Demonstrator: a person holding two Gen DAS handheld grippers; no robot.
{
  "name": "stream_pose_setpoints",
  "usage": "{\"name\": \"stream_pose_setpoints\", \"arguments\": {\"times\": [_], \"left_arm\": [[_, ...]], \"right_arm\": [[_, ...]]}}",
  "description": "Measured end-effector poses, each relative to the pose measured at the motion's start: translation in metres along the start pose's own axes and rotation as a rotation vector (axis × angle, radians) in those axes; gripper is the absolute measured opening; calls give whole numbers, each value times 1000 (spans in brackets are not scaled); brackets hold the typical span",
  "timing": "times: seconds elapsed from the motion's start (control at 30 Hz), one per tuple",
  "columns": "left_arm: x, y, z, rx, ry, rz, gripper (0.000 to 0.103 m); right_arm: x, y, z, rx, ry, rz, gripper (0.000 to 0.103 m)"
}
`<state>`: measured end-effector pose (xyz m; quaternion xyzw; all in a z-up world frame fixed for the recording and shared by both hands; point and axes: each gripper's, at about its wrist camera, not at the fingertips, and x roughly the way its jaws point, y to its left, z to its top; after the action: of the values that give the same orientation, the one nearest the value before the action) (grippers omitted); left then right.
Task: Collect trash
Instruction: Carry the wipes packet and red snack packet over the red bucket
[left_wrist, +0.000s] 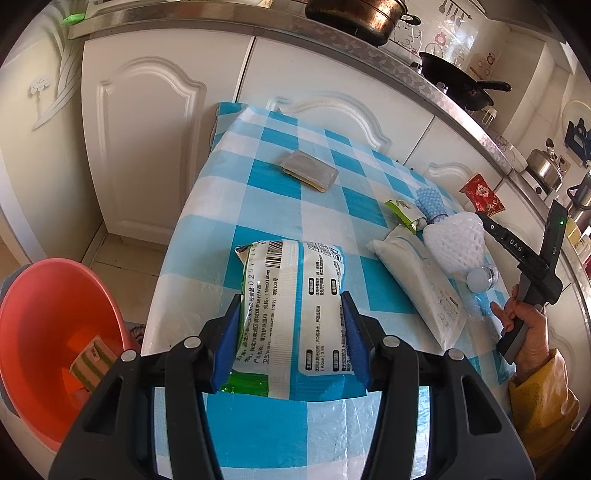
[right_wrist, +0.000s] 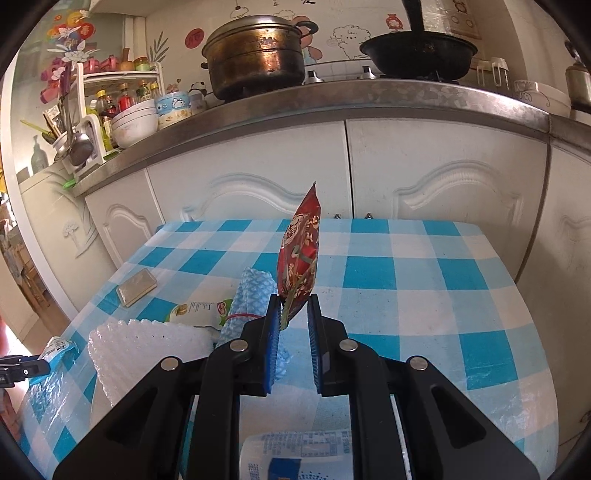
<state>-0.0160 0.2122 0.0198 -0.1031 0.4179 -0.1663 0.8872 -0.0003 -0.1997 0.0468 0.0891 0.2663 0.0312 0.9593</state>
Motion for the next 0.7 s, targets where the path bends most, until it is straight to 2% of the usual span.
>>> {"name": "stream_pose_setpoints", "arguments": {"times": [0.5, 0.7], "left_arm": [[-4, -5, -1, 4, -9, -13, 52], [-12, -5, -5, 3, -19, -25, 52]], "right_arm": [[-48, -14, -11, 72, -30, -3, 16], [-72, 0, -17, 69, -27, 7, 16]]}}
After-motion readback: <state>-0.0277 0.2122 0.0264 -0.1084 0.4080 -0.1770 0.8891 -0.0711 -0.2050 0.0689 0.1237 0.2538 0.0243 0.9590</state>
